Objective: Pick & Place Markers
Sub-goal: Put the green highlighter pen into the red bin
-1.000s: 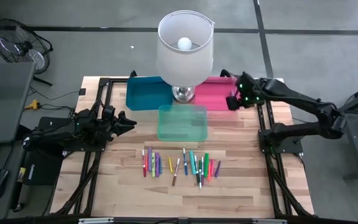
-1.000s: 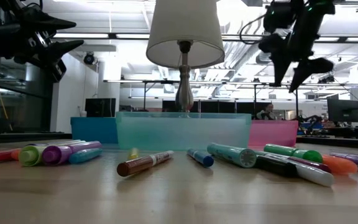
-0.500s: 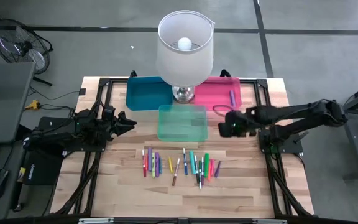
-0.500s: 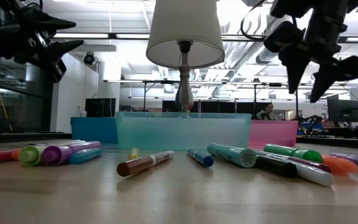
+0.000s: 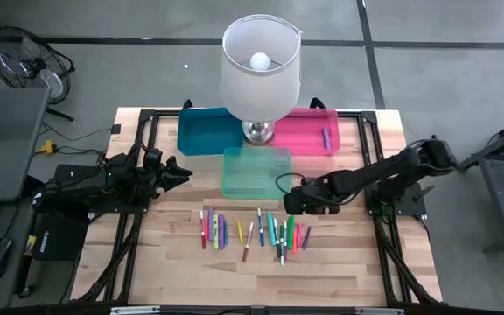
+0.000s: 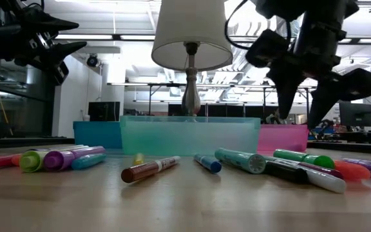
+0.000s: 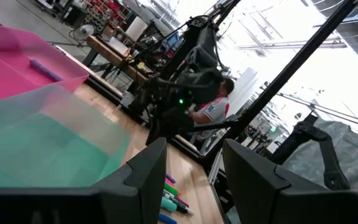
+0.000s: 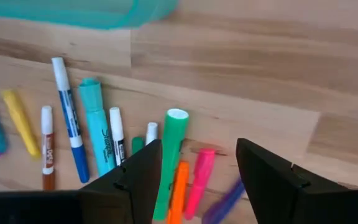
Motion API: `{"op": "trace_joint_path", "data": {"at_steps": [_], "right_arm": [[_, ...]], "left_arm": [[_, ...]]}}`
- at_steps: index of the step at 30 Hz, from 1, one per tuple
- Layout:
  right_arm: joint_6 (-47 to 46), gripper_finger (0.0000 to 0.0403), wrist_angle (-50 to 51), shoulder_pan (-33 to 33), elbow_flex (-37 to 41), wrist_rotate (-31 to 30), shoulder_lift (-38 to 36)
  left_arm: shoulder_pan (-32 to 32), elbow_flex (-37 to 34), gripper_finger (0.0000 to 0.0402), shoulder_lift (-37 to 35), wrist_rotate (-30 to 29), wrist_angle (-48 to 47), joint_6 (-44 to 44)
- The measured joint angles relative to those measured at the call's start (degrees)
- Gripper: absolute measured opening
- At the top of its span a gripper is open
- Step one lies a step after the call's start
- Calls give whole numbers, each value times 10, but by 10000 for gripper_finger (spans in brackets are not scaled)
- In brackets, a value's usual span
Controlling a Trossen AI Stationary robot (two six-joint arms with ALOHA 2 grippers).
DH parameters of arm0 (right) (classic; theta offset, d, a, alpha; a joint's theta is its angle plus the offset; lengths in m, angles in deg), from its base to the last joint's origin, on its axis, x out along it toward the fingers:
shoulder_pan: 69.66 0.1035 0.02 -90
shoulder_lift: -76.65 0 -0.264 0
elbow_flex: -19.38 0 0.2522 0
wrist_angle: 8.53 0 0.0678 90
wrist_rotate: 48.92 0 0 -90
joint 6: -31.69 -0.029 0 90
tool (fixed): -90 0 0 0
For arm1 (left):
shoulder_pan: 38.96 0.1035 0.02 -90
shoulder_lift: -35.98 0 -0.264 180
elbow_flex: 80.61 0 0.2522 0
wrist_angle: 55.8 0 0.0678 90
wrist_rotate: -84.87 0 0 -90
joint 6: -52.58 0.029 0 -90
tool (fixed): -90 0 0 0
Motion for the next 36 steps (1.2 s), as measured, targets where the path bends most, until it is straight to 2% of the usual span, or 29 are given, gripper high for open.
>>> {"op": "trace_joint_path", "data": {"at_steps": [12, 27, 32, 36], "right_arm": [[-15, 195, -4, 15, -57, 13, 110], [-26, 192, -24, 15, -58, 8, 154], [-37, 169, -15, 15, -58, -5, 154], [-32, 134, -6, 15, -57, -4, 155]], "left_arm": [[0, 0, 156, 0, -2, 0, 0], [0, 0, 156, 0, -1, 0, 0], [0, 0, 156, 0, 1, 0, 0], [0, 0, 156, 0, 1, 0, 0]]}}
